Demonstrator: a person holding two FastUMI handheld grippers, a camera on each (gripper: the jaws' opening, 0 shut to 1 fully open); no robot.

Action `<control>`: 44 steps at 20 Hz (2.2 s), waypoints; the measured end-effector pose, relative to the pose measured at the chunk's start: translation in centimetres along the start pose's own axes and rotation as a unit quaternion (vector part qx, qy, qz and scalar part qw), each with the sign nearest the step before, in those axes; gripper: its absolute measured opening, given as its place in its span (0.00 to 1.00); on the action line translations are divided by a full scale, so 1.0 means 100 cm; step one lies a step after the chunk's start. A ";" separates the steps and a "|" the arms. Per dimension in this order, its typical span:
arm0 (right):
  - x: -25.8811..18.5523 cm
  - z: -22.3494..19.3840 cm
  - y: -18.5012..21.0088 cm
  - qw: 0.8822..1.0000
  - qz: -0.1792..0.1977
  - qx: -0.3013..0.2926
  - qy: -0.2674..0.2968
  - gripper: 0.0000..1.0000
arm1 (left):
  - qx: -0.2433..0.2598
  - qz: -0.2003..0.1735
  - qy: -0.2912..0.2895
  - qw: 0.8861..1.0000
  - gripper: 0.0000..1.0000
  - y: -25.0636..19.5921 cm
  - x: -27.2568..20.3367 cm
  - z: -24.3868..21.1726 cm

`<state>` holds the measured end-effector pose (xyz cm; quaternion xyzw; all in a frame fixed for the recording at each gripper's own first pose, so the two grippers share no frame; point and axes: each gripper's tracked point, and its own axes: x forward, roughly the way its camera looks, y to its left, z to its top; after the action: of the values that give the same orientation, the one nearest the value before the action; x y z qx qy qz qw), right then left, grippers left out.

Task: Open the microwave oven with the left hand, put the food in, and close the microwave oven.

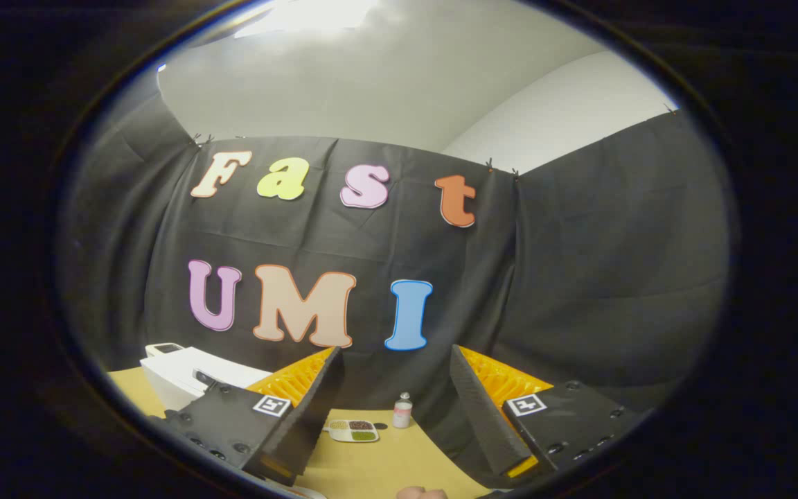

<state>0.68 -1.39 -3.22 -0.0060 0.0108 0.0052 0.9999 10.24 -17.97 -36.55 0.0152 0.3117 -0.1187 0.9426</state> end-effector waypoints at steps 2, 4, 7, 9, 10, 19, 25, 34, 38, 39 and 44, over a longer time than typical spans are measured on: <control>0.000 0.001 0.000 1.000 0.001 0.001 0.001 0.96 | -0.004 -0.001 -0.006 1.000 0.20 -0.001 -0.001 -0.001; -0.001 0.001 0.002 1.000 0.003 0.003 0.001 0.96 | -0.003 -0.013 -0.008 1.000 0.17 -0.001 -0.002 -0.001; -0.001 0.000 0.007 1.000 0.009 0.006 0.004 0.96 | -0.001 -0.026 -0.010 1.000 0.12 -0.003 -0.003 -0.002; -0.003 -0.001 0.012 1.000 0.016 0.011 0.006 0.96 | 0.009 -0.029 -0.014 0.999 0.10 -0.001 -0.003 -0.002; -0.004 0.000 0.015 1.000 0.019 0.013 0.005 0.96 | 0.005 -0.030 -0.012 0.999 0.10 -0.001 -0.004 -0.003; -0.002 -0.014 0.022 0.999 0.034 0.023 0.020 0.96 | -0.015 -0.060 -0.029 0.998 0.09 0.015 -0.088 -0.049; 0.003 -0.027 0.057 0.997 0.070 0.026 0.034 0.97 | -0.011 -0.047 -0.025 0.998 0.09 0.057 -0.154 -0.092; -0.003 -0.027 0.129 0.990 0.132 0.032 0.033 0.96 | -0.043 0.034 -0.018 0.998 0.09 0.144 -0.219 -0.136; -0.008 -0.027 0.161 0.987 0.155 0.035 0.035 0.97 | -0.061 0.090 -0.016 0.994 0.08 0.197 -0.240 -0.151; -0.009 -0.026 0.169 0.986 0.160 0.035 0.036 0.97 | -0.062 0.100 -0.013 0.993 0.08 0.209 -0.245 -0.155; -0.018 -0.025 0.199 0.983 0.179 0.023 0.027 0.97 | -0.085 0.073 -0.025 0.993 0.07 0.240 -0.255 -0.161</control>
<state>-1.42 18.48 -5.89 0.0194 0.0385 0.1834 0.9821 -13.38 12.50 -35.49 -0.0456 0.2955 -0.0230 0.9540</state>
